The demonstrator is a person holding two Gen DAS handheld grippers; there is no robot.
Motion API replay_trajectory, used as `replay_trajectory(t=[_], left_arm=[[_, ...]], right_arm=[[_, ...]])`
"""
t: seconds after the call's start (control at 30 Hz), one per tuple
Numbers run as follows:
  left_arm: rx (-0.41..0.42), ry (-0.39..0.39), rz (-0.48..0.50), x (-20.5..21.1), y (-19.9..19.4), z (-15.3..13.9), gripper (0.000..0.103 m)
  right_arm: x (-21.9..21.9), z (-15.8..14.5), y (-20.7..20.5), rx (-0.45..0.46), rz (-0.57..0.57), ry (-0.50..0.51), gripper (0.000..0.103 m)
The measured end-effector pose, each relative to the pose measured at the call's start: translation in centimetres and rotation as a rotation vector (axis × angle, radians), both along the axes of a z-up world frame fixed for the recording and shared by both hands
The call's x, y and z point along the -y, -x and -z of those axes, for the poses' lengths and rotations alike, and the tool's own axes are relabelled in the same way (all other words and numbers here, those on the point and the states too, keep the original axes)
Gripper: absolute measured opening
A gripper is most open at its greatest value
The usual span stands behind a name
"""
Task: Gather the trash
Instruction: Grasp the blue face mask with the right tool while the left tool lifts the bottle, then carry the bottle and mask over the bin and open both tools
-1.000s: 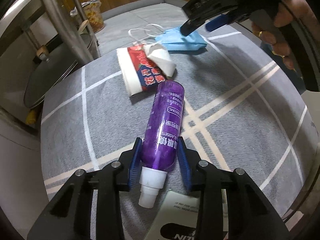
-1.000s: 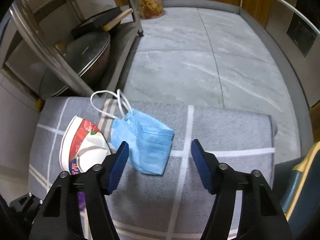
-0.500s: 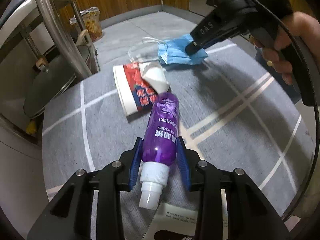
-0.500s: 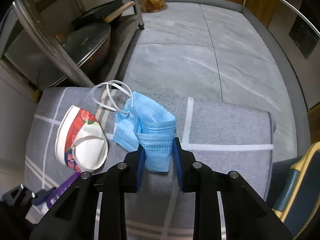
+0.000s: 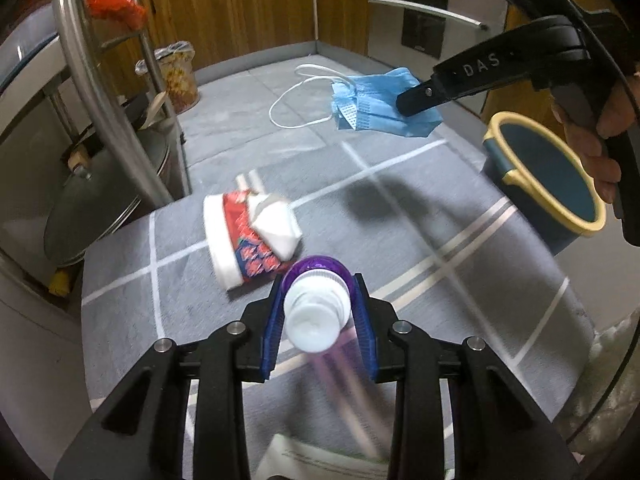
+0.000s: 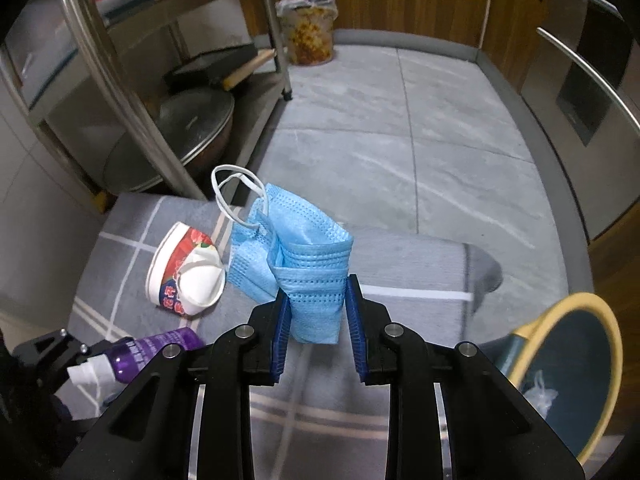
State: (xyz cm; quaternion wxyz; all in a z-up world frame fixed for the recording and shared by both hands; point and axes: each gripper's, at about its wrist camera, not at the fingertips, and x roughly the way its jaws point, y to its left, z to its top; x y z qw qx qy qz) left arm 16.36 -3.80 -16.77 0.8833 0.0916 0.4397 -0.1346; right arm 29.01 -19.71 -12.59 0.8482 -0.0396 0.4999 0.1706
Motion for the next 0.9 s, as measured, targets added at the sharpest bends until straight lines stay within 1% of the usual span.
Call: replay_trajectory(t=[0.17, 0.33, 0.5, 0.67, 0.9], left_arm=[[0.035, 0.045, 0.025, 1.5, 0.3, -1.7, 0.032], [0.073, 0.079, 0.051, 3.2, 0.5, -3.3, 0.032], [0.115, 0.111, 0.081, 5.1, 0.4, -4.9, 0.032], [0.137, 0.136, 0.103, 7.2, 0.0, -5.8, 0.032], [0.148, 0.16, 0.16, 10.8, -0.6, -6.1, 0.032]], right_arm=[[2.5, -1.9, 1.1, 0.03, 0.029, -0.021, 0.028], [5.4, -4.6, 2.6, 0.078, 0.057, -0.045, 0.028], [8.2, -6.4, 3.9, 0.109, 0.094, -0.075, 0.028], [10.6, -7.0, 5.0, 0.116, 0.129, -0.079, 0.028], [15.5, -7.6, 6.7, 0.128, 0.206, -0.051, 0.028]])
